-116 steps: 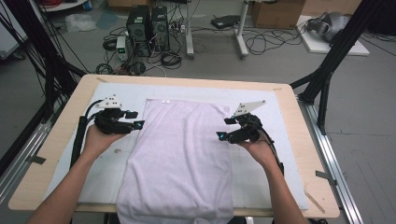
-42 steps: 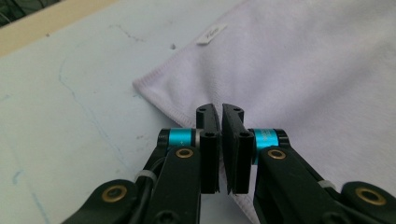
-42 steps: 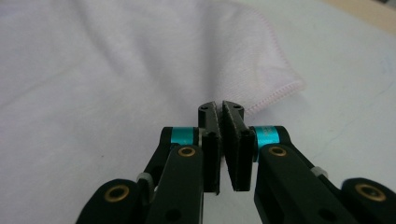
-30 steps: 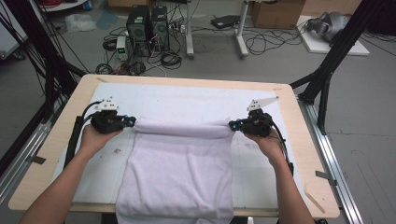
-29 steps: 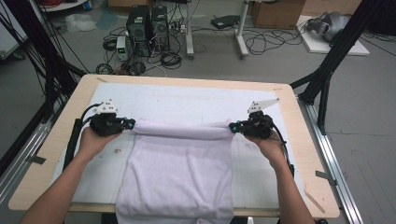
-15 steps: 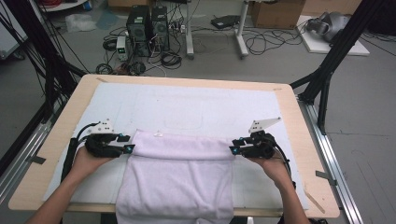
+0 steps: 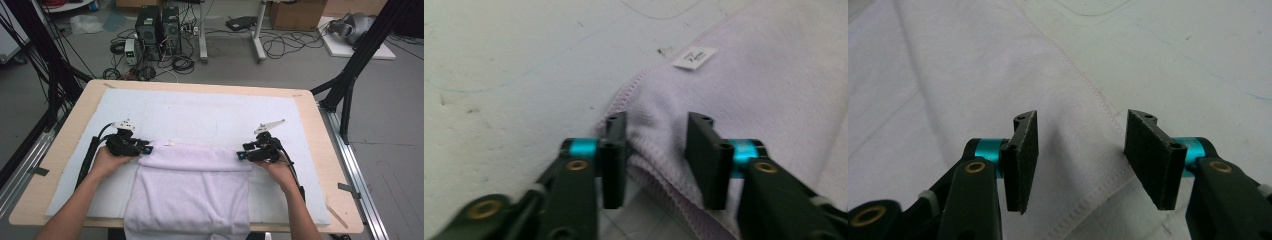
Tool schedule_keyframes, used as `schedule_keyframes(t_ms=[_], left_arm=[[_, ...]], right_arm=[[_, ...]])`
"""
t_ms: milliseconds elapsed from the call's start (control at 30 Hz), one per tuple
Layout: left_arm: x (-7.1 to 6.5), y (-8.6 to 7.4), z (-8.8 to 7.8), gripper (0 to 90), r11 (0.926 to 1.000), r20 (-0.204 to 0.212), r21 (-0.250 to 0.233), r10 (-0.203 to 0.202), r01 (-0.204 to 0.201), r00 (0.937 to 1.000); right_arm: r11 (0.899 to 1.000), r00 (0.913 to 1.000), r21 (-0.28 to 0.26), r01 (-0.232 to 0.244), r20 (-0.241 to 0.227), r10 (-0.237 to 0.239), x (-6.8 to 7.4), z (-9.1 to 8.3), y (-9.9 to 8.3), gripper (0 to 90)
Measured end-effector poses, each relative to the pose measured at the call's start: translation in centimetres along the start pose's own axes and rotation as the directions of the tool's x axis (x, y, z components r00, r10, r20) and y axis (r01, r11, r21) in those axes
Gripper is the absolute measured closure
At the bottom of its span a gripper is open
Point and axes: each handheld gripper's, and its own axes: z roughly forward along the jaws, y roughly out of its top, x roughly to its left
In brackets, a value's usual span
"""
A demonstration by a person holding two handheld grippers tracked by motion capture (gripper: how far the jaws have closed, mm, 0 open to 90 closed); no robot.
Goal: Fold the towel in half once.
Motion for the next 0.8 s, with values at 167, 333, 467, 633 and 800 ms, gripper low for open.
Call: schedule_keyframes(t_ms=[167, 333, 467, 633, 800], left_arm=[[-0.6, 0.5, -1.0, 78.7, 0.9973, -0.018, -0.063, 0.037, -0.038, 0.9992], [-0.7, 0.6, -1.6, 79.7, 0.9962, -0.034, -0.074, 0.042, -0.044, 0.9985], [-1.1, 0.8, -2.0, 76.8, 0.9938, -0.039, -0.096, 0.053, -0.056, 0.9979], [-1.0, 0.8, -1.6, 69.7, 0.9963, -0.06, -0.075, 0.038, -0.042, 0.9975], [-1.1, 0.8, -1.3, 87.3, 0.9964, -0.073, -0.06, 0.055, -0.059, 0.9958]], right_arm=[[0.999, 0.9986, 0.005, 0.053, -0.001, -0.053, 0.6, 0.1, 0.6, 80.3], [0.997, 0.9972, -0.032, 0.075, 0.0, -0.075, 1.2, -0.9, 1.3, 82.9], [0.994, 0.9953, -0.057, 0.097, 0.015, -0.096, 1.7, -1.8, 1.5, 84.2], [0.99, 0.9924, -0.074, 0.123, 0.013, -0.122, 2.2, -2.2, 1.6, 84.6], [0.989, 0.9918, -0.075, 0.127, 0.011, -0.127, 2.4, -2.3, 1.6, 84.5]])
